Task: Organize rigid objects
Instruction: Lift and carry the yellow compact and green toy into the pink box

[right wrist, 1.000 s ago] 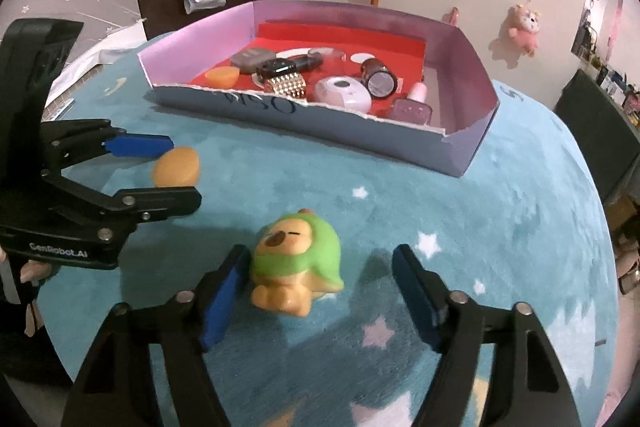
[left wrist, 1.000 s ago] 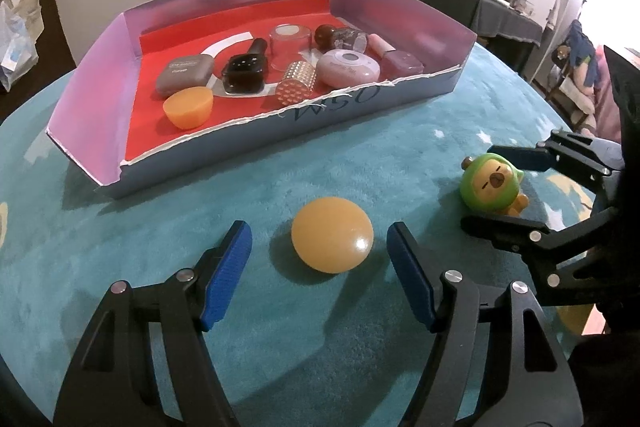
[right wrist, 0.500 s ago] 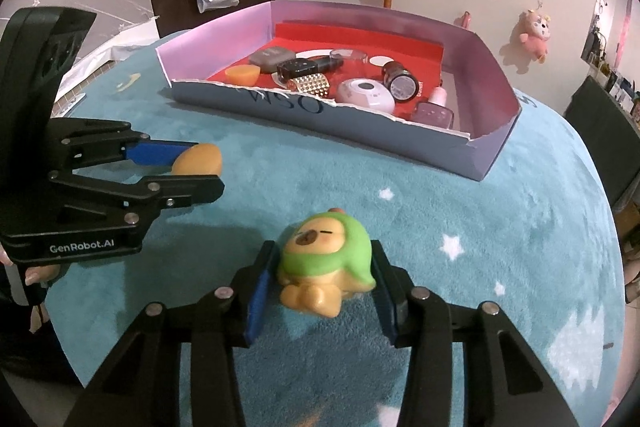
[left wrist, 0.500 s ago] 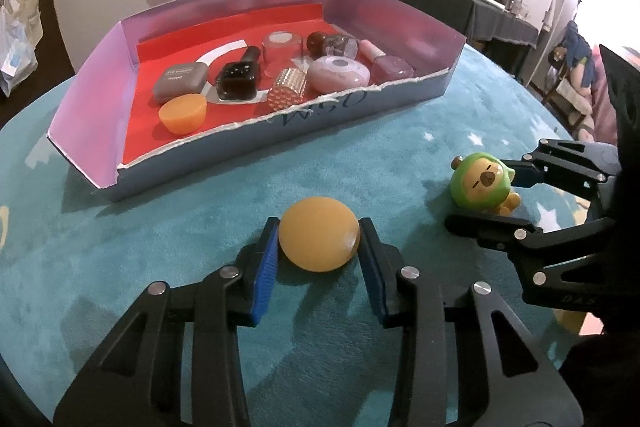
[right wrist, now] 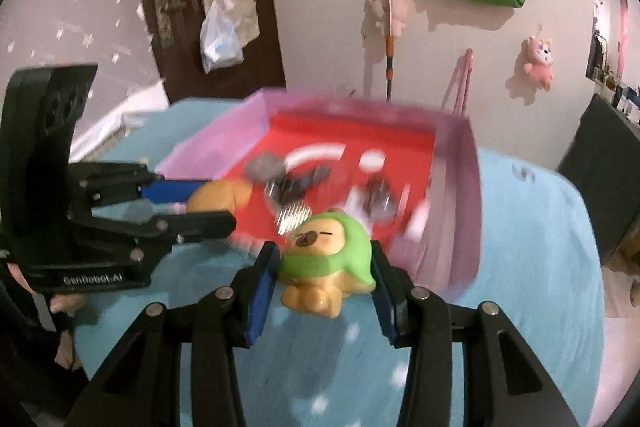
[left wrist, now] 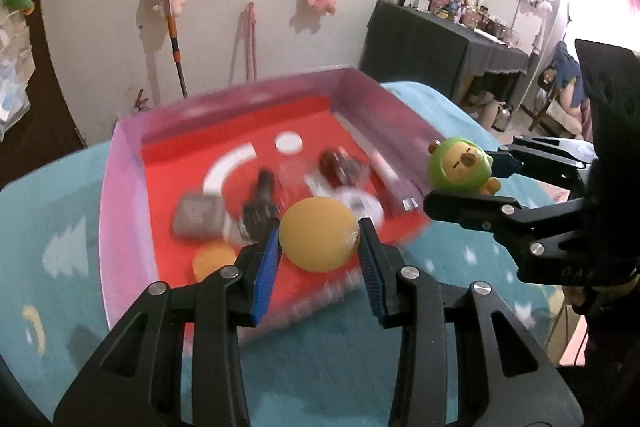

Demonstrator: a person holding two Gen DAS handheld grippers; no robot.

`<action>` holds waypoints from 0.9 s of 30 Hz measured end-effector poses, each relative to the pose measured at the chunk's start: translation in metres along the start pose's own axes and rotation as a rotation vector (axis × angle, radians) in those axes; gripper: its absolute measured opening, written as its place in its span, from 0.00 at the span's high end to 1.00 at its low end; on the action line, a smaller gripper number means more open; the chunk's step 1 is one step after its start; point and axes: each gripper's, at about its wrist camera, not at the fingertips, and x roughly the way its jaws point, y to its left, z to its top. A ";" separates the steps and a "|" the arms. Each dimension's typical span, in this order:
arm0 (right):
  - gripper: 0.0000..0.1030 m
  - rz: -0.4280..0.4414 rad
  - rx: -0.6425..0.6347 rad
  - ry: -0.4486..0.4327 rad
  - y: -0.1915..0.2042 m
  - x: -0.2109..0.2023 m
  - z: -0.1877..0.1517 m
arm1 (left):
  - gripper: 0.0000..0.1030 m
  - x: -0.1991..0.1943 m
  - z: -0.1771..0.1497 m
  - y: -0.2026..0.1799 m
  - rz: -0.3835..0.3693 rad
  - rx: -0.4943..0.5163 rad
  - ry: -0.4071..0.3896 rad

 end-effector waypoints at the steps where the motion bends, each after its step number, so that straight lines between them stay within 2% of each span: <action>1: 0.54 0.001 0.000 0.006 -0.004 0.004 0.009 | 0.65 0.007 0.014 0.006 0.002 0.000 0.008; 5: 0.54 -0.023 -0.026 0.052 -0.024 0.036 0.053 | 0.65 0.038 0.051 0.024 0.033 0.011 0.062; 7: 0.54 -0.040 -0.029 0.097 -0.036 0.058 0.071 | 0.65 0.061 0.066 0.034 0.043 0.009 0.114; 12: 0.54 -0.052 -0.026 0.231 -0.058 0.115 0.098 | 0.65 0.102 0.077 0.052 0.081 0.011 0.209; 18: 0.54 -0.072 -0.030 0.373 -0.069 0.166 0.107 | 0.65 0.137 0.079 0.072 0.111 -0.013 0.288; 27: 0.54 -0.109 -0.036 0.469 -0.073 0.197 0.103 | 0.65 0.157 0.072 0.077 0.126 -0.030 0.354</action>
